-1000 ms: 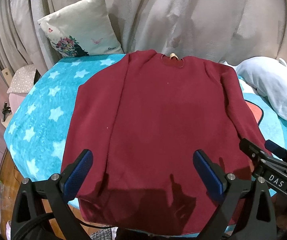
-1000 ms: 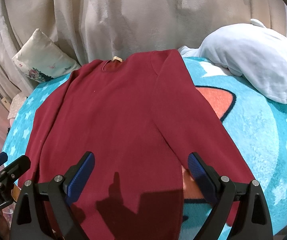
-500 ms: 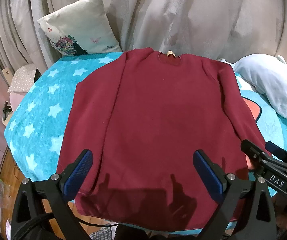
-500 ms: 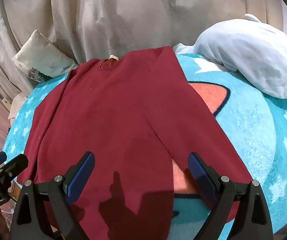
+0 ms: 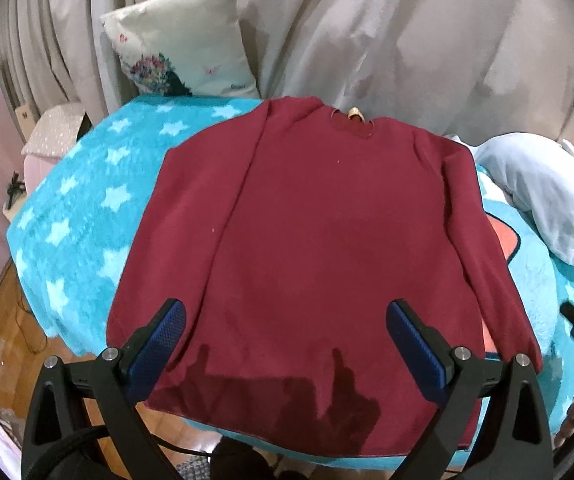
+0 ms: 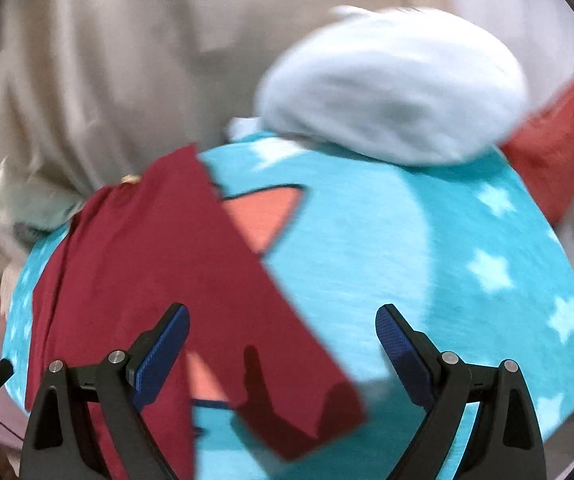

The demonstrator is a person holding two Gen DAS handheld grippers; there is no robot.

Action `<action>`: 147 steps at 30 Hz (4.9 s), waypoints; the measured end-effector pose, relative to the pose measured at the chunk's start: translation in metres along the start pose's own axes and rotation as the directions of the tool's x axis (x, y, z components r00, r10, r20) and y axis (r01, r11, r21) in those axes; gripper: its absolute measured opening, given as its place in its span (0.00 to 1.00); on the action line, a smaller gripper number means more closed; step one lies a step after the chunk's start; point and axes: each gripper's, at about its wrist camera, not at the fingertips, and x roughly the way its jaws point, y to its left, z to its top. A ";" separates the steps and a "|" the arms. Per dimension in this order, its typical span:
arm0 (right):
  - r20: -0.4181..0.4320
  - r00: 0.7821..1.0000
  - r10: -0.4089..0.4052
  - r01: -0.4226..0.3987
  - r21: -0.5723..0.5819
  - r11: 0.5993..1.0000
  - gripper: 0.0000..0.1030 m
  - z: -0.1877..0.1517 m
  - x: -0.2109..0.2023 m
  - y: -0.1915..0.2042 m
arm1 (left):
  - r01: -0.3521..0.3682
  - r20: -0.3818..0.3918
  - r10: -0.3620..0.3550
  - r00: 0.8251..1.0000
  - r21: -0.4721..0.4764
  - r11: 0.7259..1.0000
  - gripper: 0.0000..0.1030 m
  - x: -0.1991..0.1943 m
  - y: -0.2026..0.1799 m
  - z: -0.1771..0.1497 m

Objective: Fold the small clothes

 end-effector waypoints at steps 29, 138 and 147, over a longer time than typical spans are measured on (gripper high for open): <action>0.169 0.984 0.049 -0.084 0.206 0.975 0.12 0.102 -0.052 -0.102 | -0.033 0.041 0.043 0.998 -0.216 0.976 0.97 -0.016 0.066 0.028; -0.644 0.661 0.386 -0.728 -0.425 0.538 0.06 -0.071 0.092 0.396 | -0.129 -0.001 0.143 0.990 -0.423 0.897 0.97 0.014 0.244 0.046; -0.348 0.852 0.391 -0.524 -0.576 0.627 0.07 0.096 0.052 0.327 | -0.085 0.068 0.112 0.991 -0.326 0.942 0.97 0.013 0.204 0.083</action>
